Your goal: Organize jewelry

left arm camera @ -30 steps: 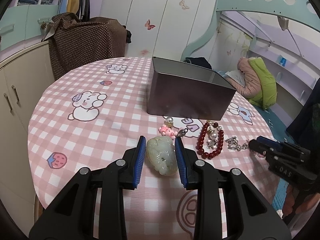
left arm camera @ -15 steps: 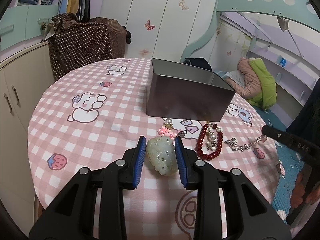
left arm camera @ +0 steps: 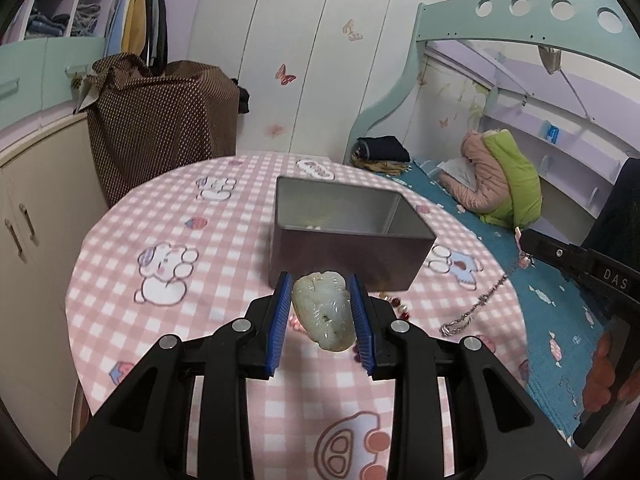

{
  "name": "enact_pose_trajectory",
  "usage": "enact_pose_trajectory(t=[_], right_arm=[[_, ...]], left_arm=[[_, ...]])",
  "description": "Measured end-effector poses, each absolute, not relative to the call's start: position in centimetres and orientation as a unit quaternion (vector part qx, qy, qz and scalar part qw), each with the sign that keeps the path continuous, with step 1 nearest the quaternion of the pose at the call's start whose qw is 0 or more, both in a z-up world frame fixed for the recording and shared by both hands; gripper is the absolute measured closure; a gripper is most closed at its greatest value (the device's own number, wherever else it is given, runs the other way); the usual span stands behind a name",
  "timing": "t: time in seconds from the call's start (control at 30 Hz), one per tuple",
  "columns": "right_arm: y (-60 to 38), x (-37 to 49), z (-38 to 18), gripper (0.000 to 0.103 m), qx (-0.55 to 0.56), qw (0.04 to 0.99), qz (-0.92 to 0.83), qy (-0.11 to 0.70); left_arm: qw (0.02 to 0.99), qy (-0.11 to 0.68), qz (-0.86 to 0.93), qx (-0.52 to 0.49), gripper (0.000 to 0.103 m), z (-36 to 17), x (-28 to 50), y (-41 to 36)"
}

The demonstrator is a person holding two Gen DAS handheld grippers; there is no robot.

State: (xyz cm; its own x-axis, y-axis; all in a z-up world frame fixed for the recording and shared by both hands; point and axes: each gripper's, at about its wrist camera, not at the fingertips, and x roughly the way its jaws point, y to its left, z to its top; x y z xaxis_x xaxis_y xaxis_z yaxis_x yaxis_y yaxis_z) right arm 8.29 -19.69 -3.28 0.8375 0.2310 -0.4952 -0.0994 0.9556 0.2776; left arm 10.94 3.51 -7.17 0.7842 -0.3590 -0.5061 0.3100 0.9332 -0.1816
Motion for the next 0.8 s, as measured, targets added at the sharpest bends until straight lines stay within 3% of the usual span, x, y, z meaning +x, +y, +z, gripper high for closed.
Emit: enact_pose_trajectory(t=[0.8], right_arm=[[-17.9, 13.2, 4.8, 0.083, 0.111, 0.961, 0.129, 0.219]], left_arm=[[0.95, 0.242, -0.193, -0.04, 0.073, 0.9, 15.7, 1.8]])
